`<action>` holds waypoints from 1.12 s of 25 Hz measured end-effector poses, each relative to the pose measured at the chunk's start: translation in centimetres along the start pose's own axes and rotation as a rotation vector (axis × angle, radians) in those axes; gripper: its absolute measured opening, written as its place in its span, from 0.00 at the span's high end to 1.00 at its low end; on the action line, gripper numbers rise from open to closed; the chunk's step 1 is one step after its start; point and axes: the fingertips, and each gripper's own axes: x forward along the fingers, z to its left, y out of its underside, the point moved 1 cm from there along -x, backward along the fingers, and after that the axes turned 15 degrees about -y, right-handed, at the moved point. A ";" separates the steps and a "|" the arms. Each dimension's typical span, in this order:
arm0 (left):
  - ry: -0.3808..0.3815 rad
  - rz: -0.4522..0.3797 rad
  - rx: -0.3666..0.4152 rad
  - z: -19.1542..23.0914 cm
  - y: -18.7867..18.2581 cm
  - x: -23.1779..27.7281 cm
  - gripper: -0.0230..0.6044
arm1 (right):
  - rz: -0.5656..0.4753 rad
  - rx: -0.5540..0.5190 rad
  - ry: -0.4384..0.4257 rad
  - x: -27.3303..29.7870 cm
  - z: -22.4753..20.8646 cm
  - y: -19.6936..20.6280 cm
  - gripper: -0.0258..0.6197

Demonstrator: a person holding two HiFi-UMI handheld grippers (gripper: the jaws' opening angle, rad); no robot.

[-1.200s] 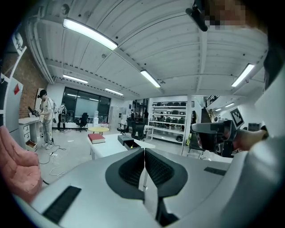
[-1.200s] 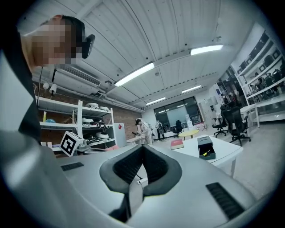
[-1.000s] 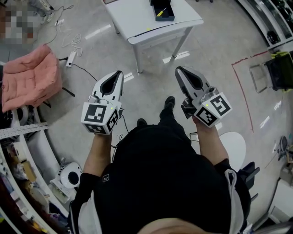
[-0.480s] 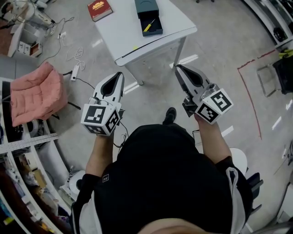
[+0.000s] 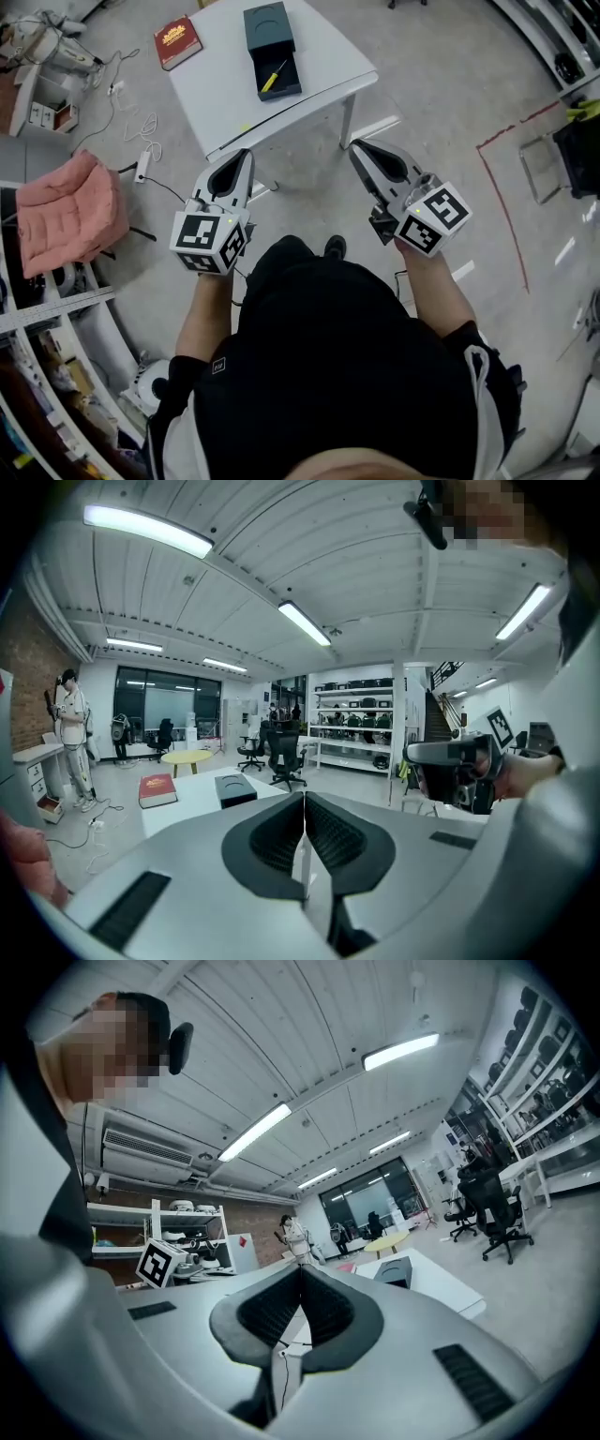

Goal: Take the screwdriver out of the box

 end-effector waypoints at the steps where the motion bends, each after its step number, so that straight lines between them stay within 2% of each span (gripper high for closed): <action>1: -0.006 0.007 0.000 0.0 0.2 0.7 0.94 | 0.003 0.006 -0.001 -0.1 -0.7 0.0 0.91; 8: -0.005 -0.002 -0.024 1.4 0.5 6.2 0.94 | 0.056 0.023 -0.013 2.2 -5.7 -0.1 0.91; 12: -0.013 0.006 -0.051 2.8 0.4 11.0 0.94 | 0.080 0.036 -0.006 3.8 -10.0 -0.5 0.91; 15: -0.010 0.005 -0.040 3.8 -0.2 15.3 0.94 | 0.104 0.037 -0.004 5.4 -13.5 -1.0 0.91; 19: -0.027 0.005 -0.052 6.1 -1.1 20.4 0.93 | 0.143 0.059 0.001 8.3 -18.0 -1.5 0.91; 24: -0.054 0.006 -0.115 9.4 -2.0 26.0 0.93 | 0.223 0.065 -0.019 12.6 -22.6 -2.9 0.91; 28: -0.062 0.017 -0.124 11.6 -2.4 29.3 0.93 | 0.251 0.041 -0.068 16.8 -25.1 -4.4 0.91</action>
